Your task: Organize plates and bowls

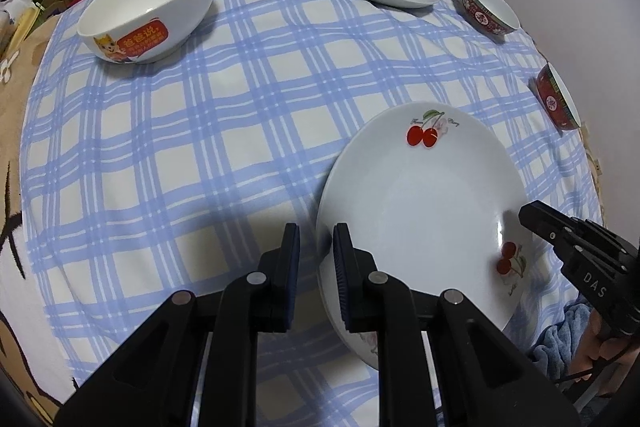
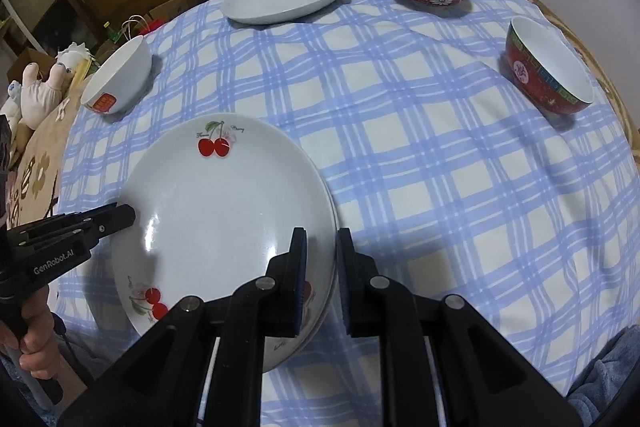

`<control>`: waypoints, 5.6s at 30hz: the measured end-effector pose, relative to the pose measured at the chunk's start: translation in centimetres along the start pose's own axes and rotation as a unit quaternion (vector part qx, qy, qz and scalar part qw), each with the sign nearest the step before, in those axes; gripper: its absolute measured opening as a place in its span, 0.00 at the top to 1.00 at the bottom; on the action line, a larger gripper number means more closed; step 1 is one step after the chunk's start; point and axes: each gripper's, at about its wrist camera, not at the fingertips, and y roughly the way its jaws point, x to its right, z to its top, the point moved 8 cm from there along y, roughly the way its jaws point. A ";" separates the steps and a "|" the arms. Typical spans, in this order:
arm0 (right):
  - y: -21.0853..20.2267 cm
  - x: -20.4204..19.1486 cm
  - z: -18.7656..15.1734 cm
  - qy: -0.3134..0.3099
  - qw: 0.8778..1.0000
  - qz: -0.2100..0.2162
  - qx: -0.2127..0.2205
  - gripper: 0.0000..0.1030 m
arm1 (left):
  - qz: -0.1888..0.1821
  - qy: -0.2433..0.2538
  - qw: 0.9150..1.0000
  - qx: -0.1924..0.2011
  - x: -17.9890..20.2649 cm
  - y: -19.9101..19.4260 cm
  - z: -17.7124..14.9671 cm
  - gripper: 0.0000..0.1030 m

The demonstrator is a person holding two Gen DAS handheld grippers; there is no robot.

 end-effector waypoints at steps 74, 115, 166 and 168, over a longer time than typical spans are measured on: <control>2.8 2.1 27.6 -0.025 0.989 -0.001 0.143 0.14 | 0.094 0.049 0.990 0.092 1.6 3.3 28.8 0.13; 12.0 2.9 27.6 0.012 0.999 0.038 0.022 0.90 | 0.058 0.023 0.997 0.048 0.2 10.5 28.6 0.86; -2.2 0.4 18.4 0.017 0.994 0.079 0.076 0.91 | -0.004 -0.028 0.998 0.064 1.3 -4.9 17.0 0.90; -3.3 0.2 17.8 0.016 0.994 0.075 0.082 0.91 | -0.002 -0.024 0.998 0.066 1.5 -5.9 16.0 0.90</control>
